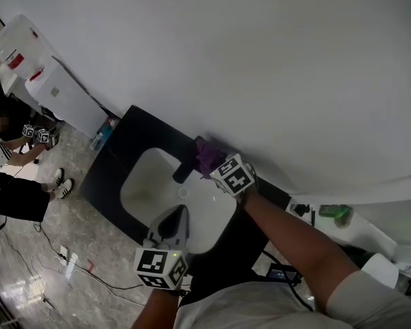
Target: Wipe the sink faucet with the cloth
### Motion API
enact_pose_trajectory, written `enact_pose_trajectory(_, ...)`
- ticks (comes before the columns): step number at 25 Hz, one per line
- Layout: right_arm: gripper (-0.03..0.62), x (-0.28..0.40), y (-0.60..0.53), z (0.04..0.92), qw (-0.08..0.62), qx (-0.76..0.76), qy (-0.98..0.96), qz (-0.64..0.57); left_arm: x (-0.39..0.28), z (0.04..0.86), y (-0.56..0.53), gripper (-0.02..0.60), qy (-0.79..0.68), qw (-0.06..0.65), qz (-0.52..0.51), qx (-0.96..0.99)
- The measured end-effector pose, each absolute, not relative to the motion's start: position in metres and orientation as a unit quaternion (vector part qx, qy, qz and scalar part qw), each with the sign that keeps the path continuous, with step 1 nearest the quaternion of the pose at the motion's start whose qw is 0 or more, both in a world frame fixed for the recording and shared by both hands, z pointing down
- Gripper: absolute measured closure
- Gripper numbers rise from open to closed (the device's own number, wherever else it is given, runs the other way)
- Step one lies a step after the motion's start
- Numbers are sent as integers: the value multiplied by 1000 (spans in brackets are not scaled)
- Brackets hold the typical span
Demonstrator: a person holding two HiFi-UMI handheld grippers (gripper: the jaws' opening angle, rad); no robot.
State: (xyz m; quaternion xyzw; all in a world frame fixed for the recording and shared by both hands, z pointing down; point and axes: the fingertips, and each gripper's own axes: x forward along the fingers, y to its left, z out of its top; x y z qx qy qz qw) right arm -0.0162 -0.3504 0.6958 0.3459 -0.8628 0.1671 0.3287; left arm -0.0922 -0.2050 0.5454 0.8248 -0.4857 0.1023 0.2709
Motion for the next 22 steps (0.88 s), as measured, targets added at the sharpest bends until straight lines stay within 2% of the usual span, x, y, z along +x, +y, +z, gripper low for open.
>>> enact_pose_trajectory(9,548,-15,-353,781,378,338,-831,229,-113,565,-225,575,-493,282,110,816)
enact_pose_trajectory(14,548,-17,-355,796,378,338,-829,238,-126,572,-231,575,-501,283,114,810)
enact_pose_trajectory(18,548,-13,-350,772,350,344,-840,229,-123,561,-231,575,-502,270,109,814)
enact_pose_trajectory(22,548,-13,-320,684,281,342,-873,203,-110,534,-224,575,-497,249,100,825)
